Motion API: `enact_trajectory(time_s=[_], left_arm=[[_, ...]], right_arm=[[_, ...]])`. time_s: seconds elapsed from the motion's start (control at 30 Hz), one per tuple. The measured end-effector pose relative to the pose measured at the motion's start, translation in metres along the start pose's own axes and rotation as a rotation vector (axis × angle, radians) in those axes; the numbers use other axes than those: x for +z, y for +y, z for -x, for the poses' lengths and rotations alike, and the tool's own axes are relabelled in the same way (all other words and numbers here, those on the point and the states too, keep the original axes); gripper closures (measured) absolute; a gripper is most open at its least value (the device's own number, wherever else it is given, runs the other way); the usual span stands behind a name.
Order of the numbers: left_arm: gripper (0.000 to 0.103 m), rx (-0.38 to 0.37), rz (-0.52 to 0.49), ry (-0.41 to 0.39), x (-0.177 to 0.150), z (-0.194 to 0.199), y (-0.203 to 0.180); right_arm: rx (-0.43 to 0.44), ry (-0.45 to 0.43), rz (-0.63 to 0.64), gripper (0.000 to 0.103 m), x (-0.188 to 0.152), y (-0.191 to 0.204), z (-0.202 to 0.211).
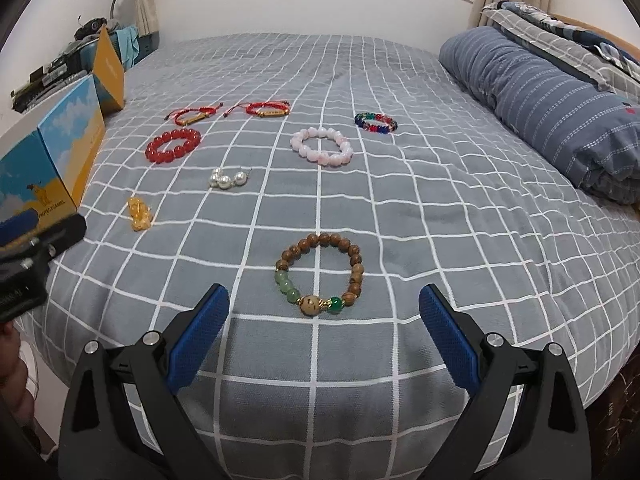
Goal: Organize jewelry
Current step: 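Move both tools toward the bracelets on the bed, then grasp the red bead bracelet with the left tool while the right tool grasps the pink-white bracelet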
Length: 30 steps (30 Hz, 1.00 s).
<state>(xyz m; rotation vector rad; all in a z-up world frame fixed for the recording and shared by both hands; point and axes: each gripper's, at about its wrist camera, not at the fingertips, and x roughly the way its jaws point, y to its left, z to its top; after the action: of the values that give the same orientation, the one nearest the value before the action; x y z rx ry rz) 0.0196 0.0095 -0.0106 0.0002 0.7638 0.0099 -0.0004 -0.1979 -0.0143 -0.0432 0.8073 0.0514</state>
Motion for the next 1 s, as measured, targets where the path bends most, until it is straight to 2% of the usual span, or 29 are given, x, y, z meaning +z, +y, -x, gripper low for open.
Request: enact_trajectory(time_s=[0.27,0.53,0.77,1.0], left_arm=[[0.006,-0.025,-0.047,-0.005,0.003,0.001,-0.010],[0.006,-0.035,-0.055,-0.022,0.036,-0.005,-0.020],[0.006,-0.035,-0.049,-0.006,0.072,-0.033,-0.026],[0.006,0.003,-0.027,0.045,0.104,-0.080,-0.016]], right_arm=[[-0.007,-0.029,-0.011,0.011,0.010,-0.006,0.007],[-0.042,-0.071,0.004,0.011,0.037,-0.011,0.008],[-0.053,-0.092,0.009,0.011,0.069,-0.017,-0.003],[-0.064,-0.057,0.002,0.011,0.106,-0.029,-0.044]])
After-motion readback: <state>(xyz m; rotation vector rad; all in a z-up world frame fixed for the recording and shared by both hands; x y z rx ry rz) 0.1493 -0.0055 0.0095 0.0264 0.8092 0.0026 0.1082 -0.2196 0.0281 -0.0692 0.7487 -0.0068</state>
